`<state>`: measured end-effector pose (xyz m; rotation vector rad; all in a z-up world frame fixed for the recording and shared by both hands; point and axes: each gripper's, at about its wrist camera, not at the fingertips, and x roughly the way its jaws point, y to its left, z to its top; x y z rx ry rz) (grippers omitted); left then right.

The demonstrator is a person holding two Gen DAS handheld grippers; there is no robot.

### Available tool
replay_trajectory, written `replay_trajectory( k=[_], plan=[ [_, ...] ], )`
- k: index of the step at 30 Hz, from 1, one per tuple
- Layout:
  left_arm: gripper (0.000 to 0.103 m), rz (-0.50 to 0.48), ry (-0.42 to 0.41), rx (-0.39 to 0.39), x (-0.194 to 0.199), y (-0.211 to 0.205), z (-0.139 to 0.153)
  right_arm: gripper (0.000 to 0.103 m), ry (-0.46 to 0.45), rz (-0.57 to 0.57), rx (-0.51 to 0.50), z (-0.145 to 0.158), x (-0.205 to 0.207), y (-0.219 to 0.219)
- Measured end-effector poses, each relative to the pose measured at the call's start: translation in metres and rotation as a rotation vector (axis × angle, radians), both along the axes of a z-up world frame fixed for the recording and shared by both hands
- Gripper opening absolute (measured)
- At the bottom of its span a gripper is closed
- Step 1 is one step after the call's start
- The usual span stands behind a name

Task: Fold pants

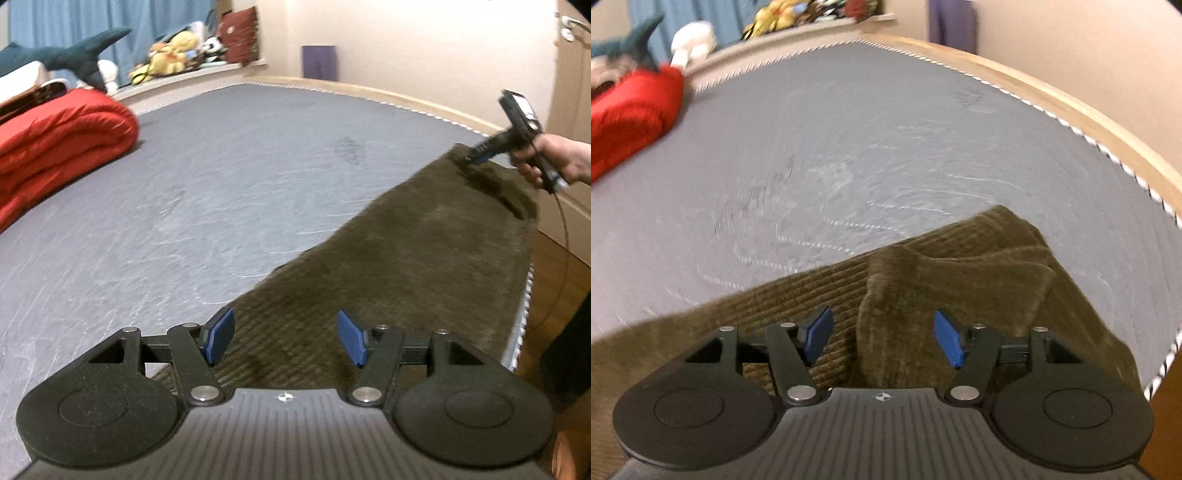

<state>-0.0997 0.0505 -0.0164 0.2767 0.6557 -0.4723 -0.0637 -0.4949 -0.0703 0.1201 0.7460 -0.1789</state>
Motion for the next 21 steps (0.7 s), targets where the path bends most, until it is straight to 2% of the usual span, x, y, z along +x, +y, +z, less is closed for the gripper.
replay_trajectory(
  k=[1,3,5,8,10,12,14,16,18,20,21],
  plan=[
    [0.068,0.016,0.002,-0.001,0.002,0.0,0.001,0.054,0.011,0.006,-0.04,-0.002,0.003,0.003],
    [0.068,0.043,0.007,-0.01,0.009,-0.003,0.003,0.008,0.023,-0.013,-0.083,-0.002,0.004,0.003],
    [0.068,0.071,0.01,-0.029,0.012,-0.004,0.007,0.008,-0.02,-0.068,-0.074,0.002,-0.003,-0.004],
    [0.068,0.101,0.013,-0.072,0.011,-0.003,0.017,0.007,-0.119,-0.161,-0.049,0.026,-0.036,-0.022],
    [0.068,0.108,0.013,-0.098,0.01,-0.006,0.024,0.007,-0.181,-0.241,0.006,0.043,-0.071,-0.039],
    [0.068,0.112,0.006,-0.109,0.008,-0.008,0.031,0.007,-0.197,-0.316,0.083,0.049,-0.102,-0.059],
    [0.068,0.108,0.002,-0.117,0.006,-0.011,0.035,0.007,-0.165,-0.374,0.174,0.043,-0.128,-0.077],
    [0.069,0.112,0.002,-0.126,0.007,-0.011,0.039,0.012,-0.08,-0.46,0.271,0.025,-0.147,-0.097],
    [0.07,0.127,0.007,-0.134,0.008,-0.008,0.041,0.025,0.004,-0.62,0.359,0.005,-0.163,-0.118],
    [0.07,0.149,0.008,-0.14,0.009,-0.004,0.041,0.028,0.012,-0.734,0.352,-0.002,-0.172,-0.129],
    [0.07,0.16,0.008,-0.142,0.01,-0.001,0.042,0.029,-0.009,-0.744,0.336,0.0,-0.171,-0.13]
  ],
)
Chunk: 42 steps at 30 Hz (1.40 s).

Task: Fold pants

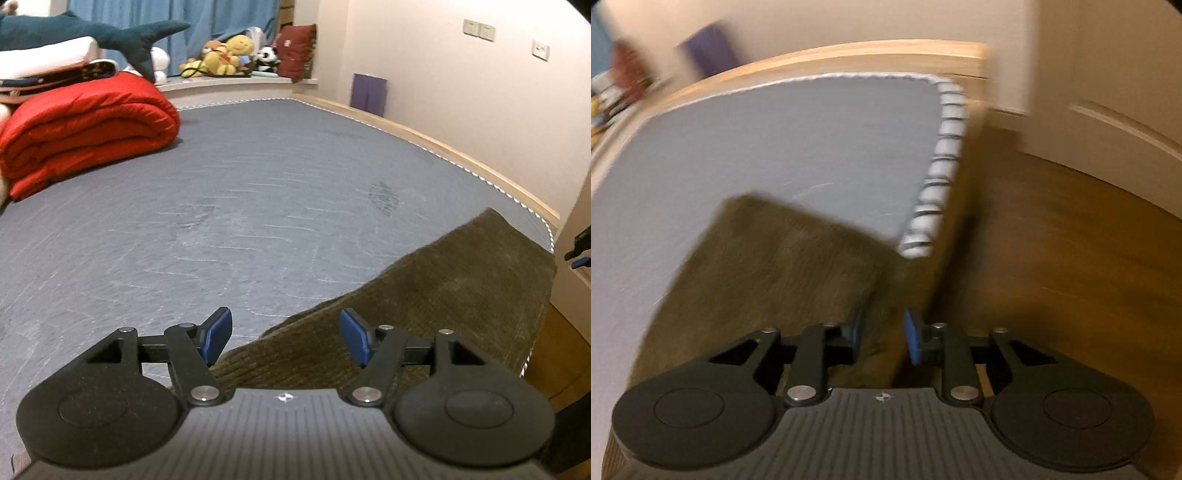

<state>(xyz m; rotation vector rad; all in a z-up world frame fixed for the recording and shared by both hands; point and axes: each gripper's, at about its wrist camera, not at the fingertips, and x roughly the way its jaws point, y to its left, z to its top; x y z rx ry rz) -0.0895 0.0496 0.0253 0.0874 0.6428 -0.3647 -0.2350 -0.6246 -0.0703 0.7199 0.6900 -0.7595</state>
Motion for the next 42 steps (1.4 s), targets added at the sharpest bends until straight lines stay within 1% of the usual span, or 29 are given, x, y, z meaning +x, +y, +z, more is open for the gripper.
replay_trajectory(
  k=[1,2,4,5,7,8,10,11,12,14,16,17,19,20,21,22,24,27,29,30,31,32,33,34,36,38,40,41,42],
  plan=[
    [0.07,0.011,0.001,-0.001,0.001,0.004,0.001,0.031,-0.02,0.007,-0.021,0.004,0.002,0.001],
    [0.07,0.027,0.001,0.0,0.0,0.009,0.002,0.037,-0.051,0.038,-0.036,0.008,0.007,0.002],
    [0.07,0.071,0.007,-0.004,0.001,0.023,0.002,0.041,-0.108,0.135,-0.069,0.014,0.022,0.014],
    [0.07,0.096,0.014,-0.008,0.001,0.032,0.002,0.042,-0.116,0.174,-0.083,0.015,0.029,0.021],
    [0.064,0.153,0.039,-0.02,0.001,0.053,0.0,0.043,-0.094,0.211,-0.064,0.007,0.047,0.025],
    [0.06,0.18,0.051,-0.029,0.001,0.064,0.0,0.044,-0.057,0.203,-0.035,0.001,0.055,0.024],
    [0.045,0.229,0.073,-0.041,-0.001,0.089,-0.002,0.044,0.022,0.132,0.039,-0.016,0.064,0.018],
    [0.043,0.254,0.079,-0.044,-0.002,0.101,-0.002,0.044,0.022,0.094,0.052,-0.019,0.064,0.018],
    [0.042,0.28,0.083,-0.048,-0.005,0.113,-0.003,0.045,0.025,0.08,0.031,-0.017,0.067,0.023],
    [0.042,0.335,0.088,-0.056,-0.01,0.137,-0.003,0.046,0.002,0.099,-0.038,-0.005,0.073,0.044],
    [0.043,0.408,0.099,-0.064,-0.016,0.163,-0.005,0.046,-0.063,0.181,-0.086,0.009,0.086,0.073],
    [0.044,0.444,0.108,-0.071,-0.02,0.177,-0.007,0.046,-0.099,0.248,-0.114,0.019,0.094,0.094],
    [0.055,0.523,0.134,-0.085,-0.026,0.205,-0.01,0.046,-0.148,0.361,-0.164,0.033,0.109,0.129],
    [0.059,0.558,0.152,-0.096,-0.029,0.217,-0.014,0.048,-0.168,0.434,-0.193,0.039,0.118,0.153],
    [0.065,0.588,0.174,-0.111,-0.032,0.229,-0.018,0.049,-0.181,0.493,-0.207,0.045,0.122,0.171],
    [0.069,0.606,0.197,-0.124,-0.033,0.238,-0.021,0.05,-0.194,0.55,-0.214,0.049,0.127,0.189],
    [0.072,0.607,0.255,-0.152,-0.036,0.248,-0.031,0.05,-0.218,0.654,-0.218,0.055,0.138,0.223],
    [0.079,0.576,0.325,-0.202,-0.037,0.25,-0.045,0.051,-0.218,0.77,-0.21,0.056,0.151,0.259],
    [0.077,0.56,0.351,-0.229,-0.036,0.252,-0.051,0.051,-0.204,0.82,-0.212,0.057,0.156,0.278],
    [0.048,0.545,0.365,-0.257,-0.037,0.254,-0.054,0.051,-0.2,0.838,-0.212,0.058,0.158,0.285],
    [0.038,0.519,0.376,-0.277,-0.04,0.255,-0.053,0.051,-0.197,0.852,-0.211,0.058,0.159,0.293],
    [0.037,0.501,0.35,-0.236,-0.048,0.251,-0.043,0.052,-0.193,0.865,-0.208,0.06,0.16,0.3],
    [0.035,0.474,0.283,-0.188,-0.061,0.243,-0.024,0.052,-0.192,0.876,-0.204,0.06,0.163,0.303],
    [0.035,0.456,0.23,-0.201,-0.076,0.238,-0.008,0.052,-0.193,0.89,-0.201,0.061,0.164,0.308],
    [0.035,0.458,0.188,-0.237,-0.104,0.237,0.013,0.052,-0.2,0.911,-0.201,0.066,0.164,0.317],
    [0.035,0.485,0.219,-0.22,-0.113,0.24,0.009,0.052,-0.213,0.949,-0.208,0.065,0.162,0.33],
    [0.042,0.503,0.306,-0.171,-0.109,0.242,-0.008,0.052,-0.213,0.992,-0.227,0.064,0.162,0.339],
    [0.044,0.519,0.333,-0.119,-0.108,0.242,-0.014,0.052,-0.211,1.008,-0.236,0.063,0.16,0.341],
    [0.043,0.554,0.319,-0.039,-0.11,0.24,-0.014,0.052,-0.204,1.03,-0.249,0.061,0.159,0.347]
  ],
)
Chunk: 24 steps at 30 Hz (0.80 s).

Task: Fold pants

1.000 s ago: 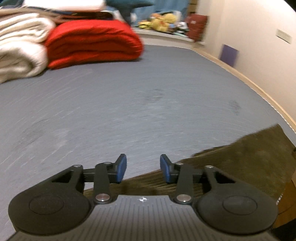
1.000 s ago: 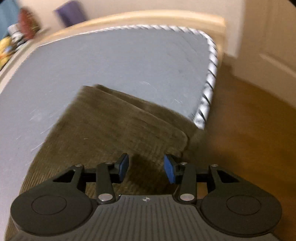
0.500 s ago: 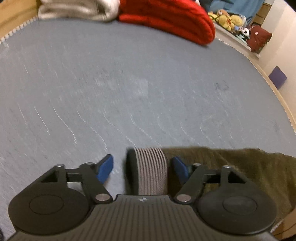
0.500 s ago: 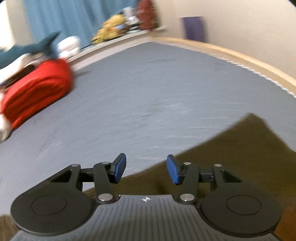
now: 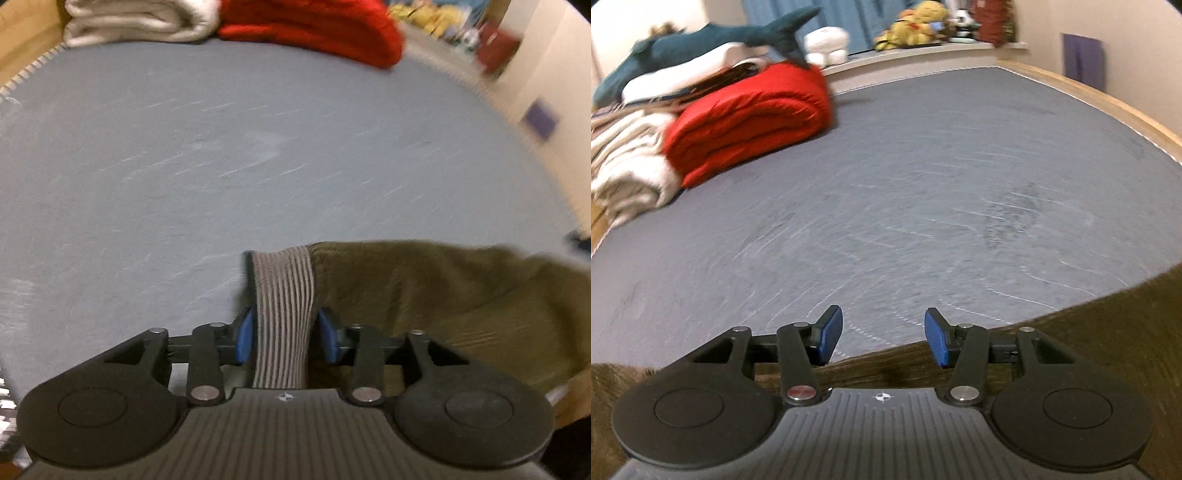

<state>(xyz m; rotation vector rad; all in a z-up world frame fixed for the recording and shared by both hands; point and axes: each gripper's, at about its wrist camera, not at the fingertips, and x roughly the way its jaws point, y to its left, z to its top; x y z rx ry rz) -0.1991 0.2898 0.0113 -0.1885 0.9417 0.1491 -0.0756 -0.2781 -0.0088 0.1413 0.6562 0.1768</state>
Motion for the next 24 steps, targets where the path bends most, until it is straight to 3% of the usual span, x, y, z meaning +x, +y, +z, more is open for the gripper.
replay_trajectory(
  k=[2,3,5,7,9,11,12,13,17,19,22,24],
  plan=[
    [0.049,0.004,-0.061,0.152,-0.008,-0.006,0.014,0.052,0.006,0.035,-0.017,-0.003,0.001,0.011],
    [0.049,-0.001,-0.116,0.179,-0.015,-0.008,0.025,0.052,0.008,0.054,-0.02,-0.003,0.002,0.015],
    [0.049,-0.058,-0.198,0.111,-0.022,-0.014,0.04,0.052,0.001,0.119,-0.034,-0.004,-0.003,0.033],
    [0.049,-0.162,-0.212,0.039,-0.025,-0.025,0.042,0.052,-0.012,0.189,-0.061,-0.007,-0.005,0.051],
    [0.049,-0.315,-0.144,0.069,-0.026,-0.045,0.03,0.052,-0.023,0.287,-0.091,-0.01,-0.011,0.075],
    [0.047,-0.423,0.055,0.185,-0.029,-0.062,-0.004,0.052,-0.031,0.379,-0.114,-0.013,-0.018,0.098],
    [0.046,-0.478,0.113,0.28,-0.036,-0.07,-0.021,0.052,-0.039,0.422,-0.125,-0.015,-0.022,0.109],
    [0.046,-0.517,0.104,0.329,-0.044,-0.075,-0.026,0.052,-0.049,0.453,-0.134,-0.015,-0.027,0.119],
    [0.045,-0.503,0.115,0.281,-0.053,-0.068,-0.015,0.052,-0.063,0.582,-0.16,-0.022,-0.037,0.162],
    [0.045,-0.515,0.125,0.295,-0.045,-0.075,-0.01,0.052,-0.066,0.612,-0.209,-0.028,-0.036,0.182],
    [0.046,-0.515,0.109,0.28,-0.027,-0.083,0.002,0.052,-0.064,0.534,-0.329,-0.041,-0.02,0.204],
    [0.048,-0.479,0.039,0.213,-0.024,-0.078,0.018,0.064,-0.003,0.451,-0.324,-0.05,0.003,0.205]
  ],
)
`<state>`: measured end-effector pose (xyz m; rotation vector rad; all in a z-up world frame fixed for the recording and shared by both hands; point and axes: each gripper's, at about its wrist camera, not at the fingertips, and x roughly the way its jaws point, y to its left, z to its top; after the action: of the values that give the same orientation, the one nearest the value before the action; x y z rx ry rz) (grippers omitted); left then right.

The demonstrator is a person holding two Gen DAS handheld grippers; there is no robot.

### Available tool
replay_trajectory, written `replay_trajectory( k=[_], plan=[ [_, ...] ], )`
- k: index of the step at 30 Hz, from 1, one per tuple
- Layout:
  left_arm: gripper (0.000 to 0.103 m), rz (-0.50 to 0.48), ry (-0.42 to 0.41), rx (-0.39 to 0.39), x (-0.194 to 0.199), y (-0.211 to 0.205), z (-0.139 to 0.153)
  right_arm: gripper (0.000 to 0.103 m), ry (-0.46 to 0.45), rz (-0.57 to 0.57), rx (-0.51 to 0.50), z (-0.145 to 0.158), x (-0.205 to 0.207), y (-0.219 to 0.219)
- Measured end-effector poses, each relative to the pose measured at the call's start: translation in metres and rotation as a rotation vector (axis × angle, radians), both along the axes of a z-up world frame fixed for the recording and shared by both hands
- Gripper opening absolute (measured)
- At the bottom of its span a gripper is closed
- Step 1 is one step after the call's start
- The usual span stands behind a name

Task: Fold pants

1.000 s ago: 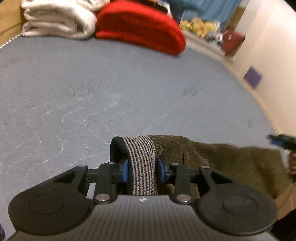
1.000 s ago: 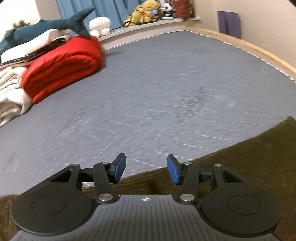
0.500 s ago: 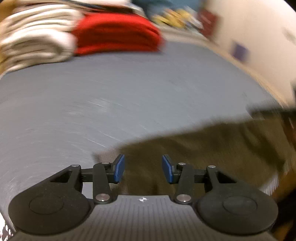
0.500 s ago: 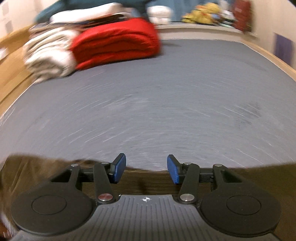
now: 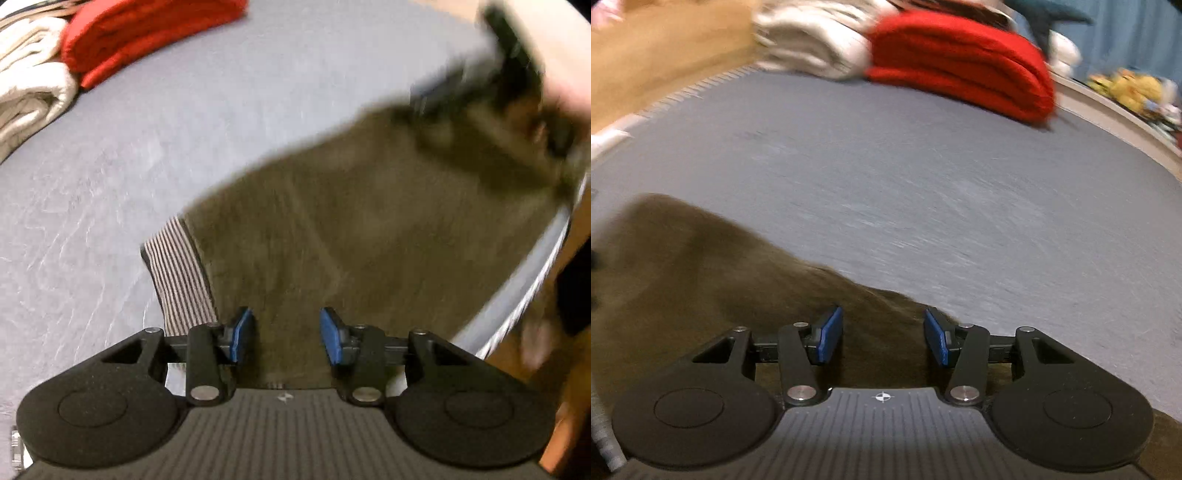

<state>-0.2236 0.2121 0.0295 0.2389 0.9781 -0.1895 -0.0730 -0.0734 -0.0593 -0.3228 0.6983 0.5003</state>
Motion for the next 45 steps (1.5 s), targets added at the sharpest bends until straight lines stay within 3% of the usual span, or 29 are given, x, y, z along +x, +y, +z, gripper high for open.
replay_trajectory(
  k=[2,6,9,11,13,17,18,20,24,30,37,41,45],
  plan=[
    [0.049,0.049,-0.099,-0.061,0.006,0.005,0.02,0.068,0.067,-0.058,0.048,-0.004,0.019,-0.003],
    [0.049,0.131,-0.22,-0.097,0.024,0.006,0.041,0.068,0.048,-0.083,0.032,-0.002,0.025,0.012],
    [0.046,0.145,-0.174,-0.109,0.046,-0.001,0.029,0.068,0.047,-0.087,0.032,-0.005,0.024,0.017],
    [0.039,0.166,-0.092,-0.032,0.066,-0.008,0.003,0.068,0.052,-0.085,0.035,-0.003,0.026,0.017],
    [0.02,0.198,-0.002,0.067,0.079,-0.007,-0.025,0.068,0.062,-0.078,0.043,-0.004,0.028,0.015],
    [0.022,0.217,-0.031,0.078,0.074,-0.016,-0.015,0.068,0.059,-0.076,0.086,0.005,0.022,0.004],
    [0.028,0.218,-0.059,0.068,0.072,-0.018,-0.008,0.068,0.039,-0.075,0.087,0.01,0.019,0.001],
    [0.037,0.2,-0.126,0.035,0.075,-0.027,0.003,0.068,-0.021,-0.066,0.078,0.022,0.008,-0.007],
    [0.039,0.142,-0.193,-0.07,0.083,-0.049,0.018,0.068,-0.065,-0.093,0.067,0.028,-0.002,-0.032],
    [0.039,0.016,-0.173,-0.103,0.112,-0.101,0.0,0.068,0.024,-0.206,-0.052,-0.004,0.016,-0.068],
    [0.039,-0.031,-0.123,-0.107,0.152,-0.129,-0.036,0.068,0.001,-0.262,0.046,0.019,0.011,-0.107],
    [0.04,0.018,-0.022,-0.013,0.169,-0.128,-0.065,0.068,-0.028,-0.314,0.092,0.031,0.002,-0.141],
    [0.044,0.028,-0.049,-0.022,0.169,-0.132,-0.057,0.069,-0.053,-0.373,0.132,0.036,-0.01,-0.188]
  ],
)
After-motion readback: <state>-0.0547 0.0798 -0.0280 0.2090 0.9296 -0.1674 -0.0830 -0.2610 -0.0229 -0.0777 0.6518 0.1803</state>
